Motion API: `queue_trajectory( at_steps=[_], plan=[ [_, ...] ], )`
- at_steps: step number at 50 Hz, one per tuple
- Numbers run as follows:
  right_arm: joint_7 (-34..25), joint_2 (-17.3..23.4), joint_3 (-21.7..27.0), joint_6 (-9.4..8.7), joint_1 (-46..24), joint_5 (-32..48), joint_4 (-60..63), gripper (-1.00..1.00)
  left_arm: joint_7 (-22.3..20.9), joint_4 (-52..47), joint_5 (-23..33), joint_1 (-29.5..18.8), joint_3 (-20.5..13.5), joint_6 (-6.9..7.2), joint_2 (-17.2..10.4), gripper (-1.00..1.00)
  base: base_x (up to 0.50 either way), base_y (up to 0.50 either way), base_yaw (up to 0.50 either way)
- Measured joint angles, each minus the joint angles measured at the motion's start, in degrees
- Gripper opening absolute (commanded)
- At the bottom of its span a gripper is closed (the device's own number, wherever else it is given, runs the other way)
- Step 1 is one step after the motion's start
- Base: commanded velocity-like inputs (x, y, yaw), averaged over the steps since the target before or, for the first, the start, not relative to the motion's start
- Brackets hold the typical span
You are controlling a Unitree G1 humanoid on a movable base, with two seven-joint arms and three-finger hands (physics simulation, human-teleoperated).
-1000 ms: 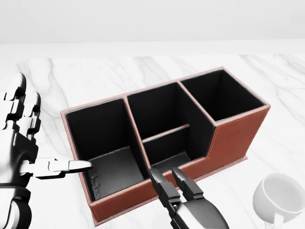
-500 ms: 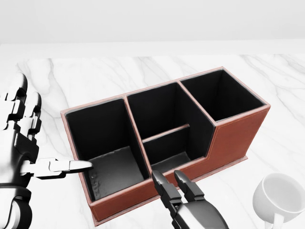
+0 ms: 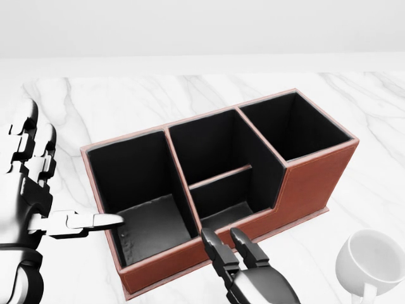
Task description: Pick up the book and place it in the front compartment of the caddy.
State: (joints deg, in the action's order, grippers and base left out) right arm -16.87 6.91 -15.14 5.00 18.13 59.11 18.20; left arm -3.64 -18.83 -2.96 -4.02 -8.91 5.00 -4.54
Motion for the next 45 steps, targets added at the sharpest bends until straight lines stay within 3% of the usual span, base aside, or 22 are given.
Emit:
queue_trajectory(
  at_steps=[29, 30, 31, 32, 45],
  plan=[
    [1.59, 0.19, -0.51, 0.0, 0.07, 0.4, -2.33, 1.0, 0.02, 0.0, 0.15, 0.09, 0.09, 0.0, 0.05, 0.95, 0.0, 0.0, 0.0],
    [1.63, 0.19, -0.52, 0.0, 0.07, 0.4, -2.39, 0.55, 0.01, 0.01, 0.16, 0.09, 0.09, 0.0, 0.05, 0.95, 0.0, 0.0, 0.0],
    [1.71, 0.2, -0.5, 0.0, 0.06, 0.38, -2.42, -0.73, 0.01, 0.02, 0.17, 0.09, 0.09, 0.0, 0.05, 0.95, 0.0, 0.0, 0.0],
    [1.75, 0.2, -0.51, 0.0, 0.07, 0.38, -2.47, -1.0, 0.02, 0.03, 0.17, 0.09, 0.09, 0.0, 0.05, 0.95, 0.0, 0.0, 0.0],
    [0.76, 0.46, -0.17, 0.0, -0.07, 0.31, -2.24, -1.0, 0.04, 0.03, 0.18, 0.04, 0.07, 0.0, 0.04, 0.95, 0.0, 0.0, 0.0]
  ],
)
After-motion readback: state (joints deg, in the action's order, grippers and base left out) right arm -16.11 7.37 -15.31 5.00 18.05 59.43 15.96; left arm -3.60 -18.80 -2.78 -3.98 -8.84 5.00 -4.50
